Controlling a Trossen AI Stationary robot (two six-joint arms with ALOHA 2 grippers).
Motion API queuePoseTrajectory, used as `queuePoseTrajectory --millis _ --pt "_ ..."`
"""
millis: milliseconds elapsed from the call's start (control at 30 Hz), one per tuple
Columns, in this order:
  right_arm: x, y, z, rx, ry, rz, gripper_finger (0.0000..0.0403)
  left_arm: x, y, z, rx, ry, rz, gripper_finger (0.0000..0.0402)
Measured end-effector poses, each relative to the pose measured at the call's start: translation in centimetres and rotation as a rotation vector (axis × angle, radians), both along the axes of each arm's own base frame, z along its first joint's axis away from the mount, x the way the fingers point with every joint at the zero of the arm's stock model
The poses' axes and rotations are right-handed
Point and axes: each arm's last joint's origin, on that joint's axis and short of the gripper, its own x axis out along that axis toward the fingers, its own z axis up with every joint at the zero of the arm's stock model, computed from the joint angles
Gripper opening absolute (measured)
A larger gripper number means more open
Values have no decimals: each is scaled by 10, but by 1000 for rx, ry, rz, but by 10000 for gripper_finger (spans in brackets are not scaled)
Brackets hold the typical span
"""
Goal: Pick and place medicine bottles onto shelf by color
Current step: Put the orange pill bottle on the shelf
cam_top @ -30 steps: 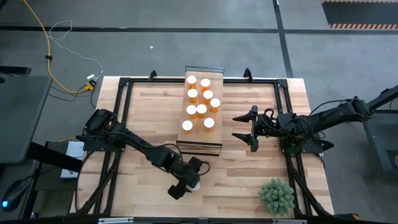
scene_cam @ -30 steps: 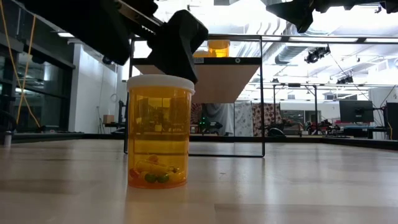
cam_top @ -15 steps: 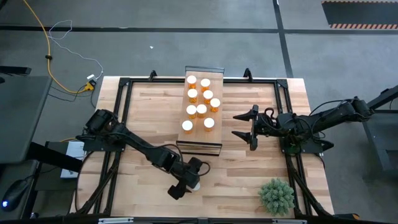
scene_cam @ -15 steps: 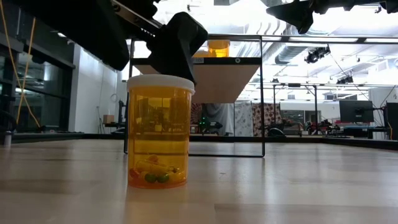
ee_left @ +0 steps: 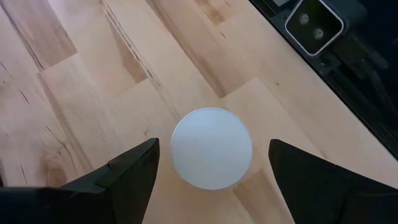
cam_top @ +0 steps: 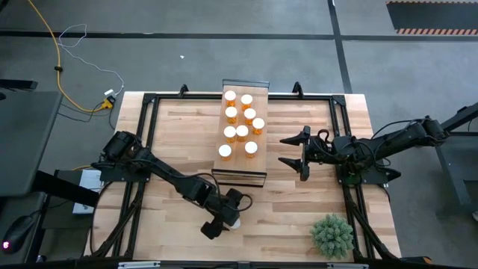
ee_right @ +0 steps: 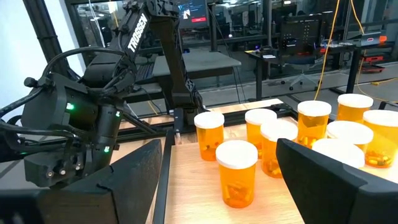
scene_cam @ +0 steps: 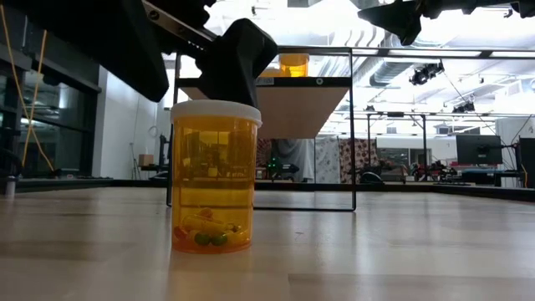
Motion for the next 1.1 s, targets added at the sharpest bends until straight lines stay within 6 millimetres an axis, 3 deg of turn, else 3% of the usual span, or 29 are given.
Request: queuePoseTrajectory --millis 433,1100 --pt "0 0 0 0 0 0 307 -2 -4 -1 63 -38 -104 294" --pt "0 0 0 0 0 0 307 -1 -2 -2 69 -37 -93 294"
